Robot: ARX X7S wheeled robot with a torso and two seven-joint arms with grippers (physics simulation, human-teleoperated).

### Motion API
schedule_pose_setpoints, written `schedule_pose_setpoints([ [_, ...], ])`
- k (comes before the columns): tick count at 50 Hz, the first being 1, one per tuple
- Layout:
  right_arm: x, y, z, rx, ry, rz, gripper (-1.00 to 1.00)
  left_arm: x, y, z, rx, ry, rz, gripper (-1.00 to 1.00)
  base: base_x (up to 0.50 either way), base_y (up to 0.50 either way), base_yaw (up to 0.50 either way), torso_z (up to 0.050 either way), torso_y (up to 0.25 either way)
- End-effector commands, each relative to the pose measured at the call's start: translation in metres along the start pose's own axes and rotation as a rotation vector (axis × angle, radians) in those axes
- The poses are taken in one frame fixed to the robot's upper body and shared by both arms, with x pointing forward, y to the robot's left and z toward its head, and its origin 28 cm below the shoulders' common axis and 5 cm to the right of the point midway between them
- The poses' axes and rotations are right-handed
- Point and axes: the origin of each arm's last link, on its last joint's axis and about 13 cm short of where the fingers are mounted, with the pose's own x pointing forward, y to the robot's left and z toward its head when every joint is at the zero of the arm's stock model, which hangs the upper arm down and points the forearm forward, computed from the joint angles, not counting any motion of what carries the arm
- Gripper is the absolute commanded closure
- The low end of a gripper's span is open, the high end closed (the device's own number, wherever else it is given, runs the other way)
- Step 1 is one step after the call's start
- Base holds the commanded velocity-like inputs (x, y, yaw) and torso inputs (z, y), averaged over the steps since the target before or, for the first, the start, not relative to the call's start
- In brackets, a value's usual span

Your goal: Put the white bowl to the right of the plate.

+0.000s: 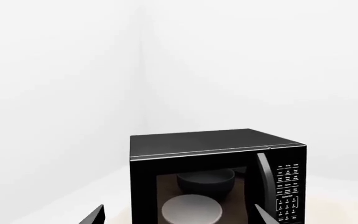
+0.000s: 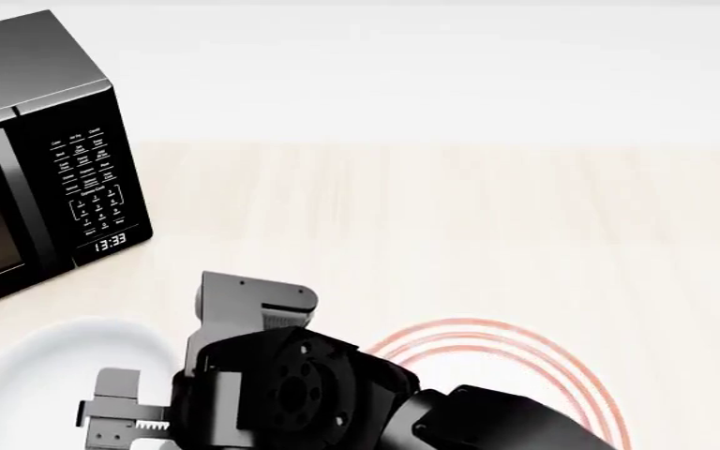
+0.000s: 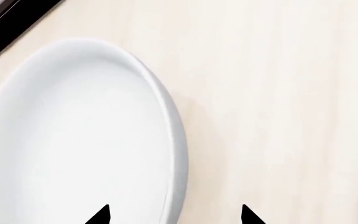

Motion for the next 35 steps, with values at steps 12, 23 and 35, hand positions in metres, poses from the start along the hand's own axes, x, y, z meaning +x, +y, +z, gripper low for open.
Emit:
schedule_pose_setpoints([
  [12,0.003,0.000,-0.004,-0.024,-0.017,0.009,-1.00,-0.004,0.001,0.003,-0.004,-0.014,-0.005,-1.00,0.00,0.00,0.00,0.000,0.000],
  [23,0.001,0.001,-0.003,-0.033,-0.023,-0.002,1.00,-0.005,0.001,0.004,-0.006,-0.018,-0.007,-1.00,0.00,0.00,0.00,0.000,0.000],
  [35,-0.007,0.011,0.001,-0.064,-0.047,0.003,1.00,-0.006,0.002,0.005,-0.010,-0.026,-0.011,-1.00,0.00,0.00,0.00,0.000,0.000],
])
